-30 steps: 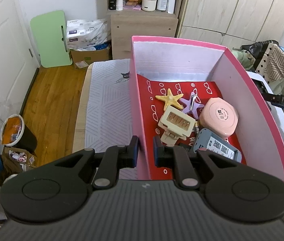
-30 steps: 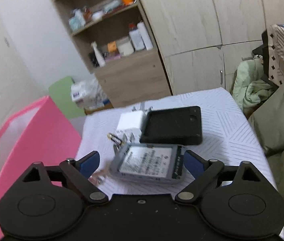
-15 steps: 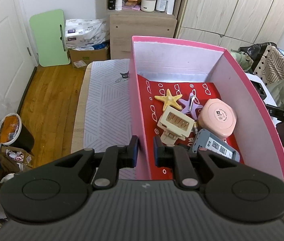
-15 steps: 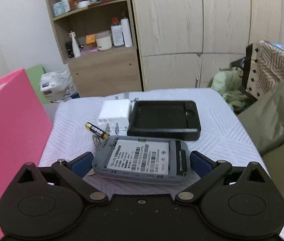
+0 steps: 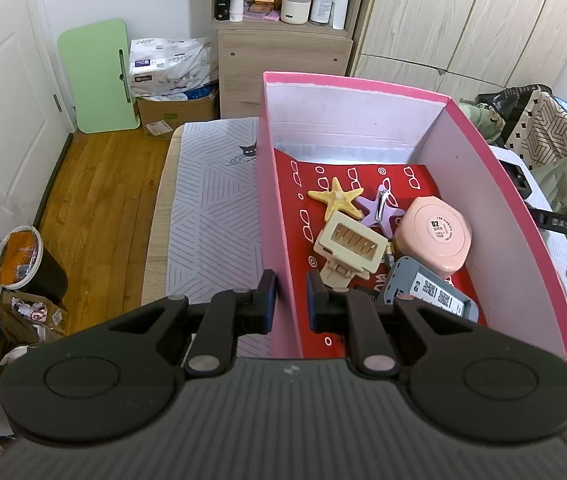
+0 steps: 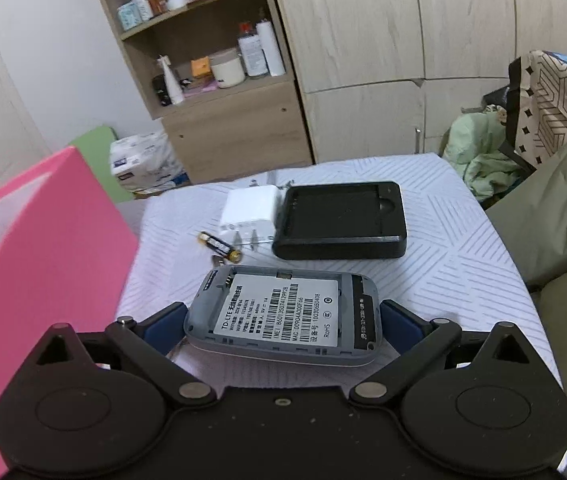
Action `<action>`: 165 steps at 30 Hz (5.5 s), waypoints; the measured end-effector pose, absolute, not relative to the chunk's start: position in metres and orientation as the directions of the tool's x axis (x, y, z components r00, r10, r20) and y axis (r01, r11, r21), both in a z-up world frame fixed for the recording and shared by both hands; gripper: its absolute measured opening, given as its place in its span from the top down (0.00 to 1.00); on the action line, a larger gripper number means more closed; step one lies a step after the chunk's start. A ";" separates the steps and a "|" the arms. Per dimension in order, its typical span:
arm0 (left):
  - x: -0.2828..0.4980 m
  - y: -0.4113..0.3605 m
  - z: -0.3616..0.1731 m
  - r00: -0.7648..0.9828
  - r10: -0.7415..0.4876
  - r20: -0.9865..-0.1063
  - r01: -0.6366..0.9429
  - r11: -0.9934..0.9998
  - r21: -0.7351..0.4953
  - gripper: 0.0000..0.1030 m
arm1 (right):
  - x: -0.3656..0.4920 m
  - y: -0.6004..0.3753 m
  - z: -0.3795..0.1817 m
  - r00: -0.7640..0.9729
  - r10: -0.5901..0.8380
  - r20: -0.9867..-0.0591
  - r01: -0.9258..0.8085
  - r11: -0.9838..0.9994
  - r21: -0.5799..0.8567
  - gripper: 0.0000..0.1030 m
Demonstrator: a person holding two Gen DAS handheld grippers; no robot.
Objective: Organize rigid objects
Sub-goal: 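Carry the grey router over the pink box and lower it inside, then move the right gripper to the keys on the ring and grasp them, then carry the keys into the pink box and open the right gripper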
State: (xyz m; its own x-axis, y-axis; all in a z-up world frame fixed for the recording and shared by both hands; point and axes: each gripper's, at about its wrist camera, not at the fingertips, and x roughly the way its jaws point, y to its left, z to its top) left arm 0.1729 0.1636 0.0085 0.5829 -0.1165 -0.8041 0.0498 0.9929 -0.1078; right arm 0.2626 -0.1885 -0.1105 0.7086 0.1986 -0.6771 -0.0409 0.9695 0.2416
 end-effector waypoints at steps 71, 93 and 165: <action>0.167 0.169 0.014 0.596 -0.148 -0.789 0.064 0.989 -0.137 0.87 | 0.342 -0.002 -0.015 0.313 0.585 -0.748 -0.443 0.787 0.429 0.01; 0.168 0.164 0.016 0.586 -0.125 -0.800 0.048 0.992 -0.120 0.87 | 0.265 -0.196 -0.033 0.622 0.433 -0.652 -0.301 0.901 0.311 0.01; 0.167 0.162 0.023 0.559 -0.140 -0.818 0.126 0.988 -0.084 0.87 | 0.230 0.032 -0.043 0.088 0.736 -0.672 -0.664 0.545 0.511 0.73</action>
State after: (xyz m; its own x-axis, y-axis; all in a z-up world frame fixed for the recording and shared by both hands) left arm 0.1672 0.1624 0.0230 0.5586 -0.1404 -0.8175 0.1260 0.9885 -0.0837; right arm 0.2300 0.0319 -0.0425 0.0876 0.7357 -0.6716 -0.6644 0.5455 0.5109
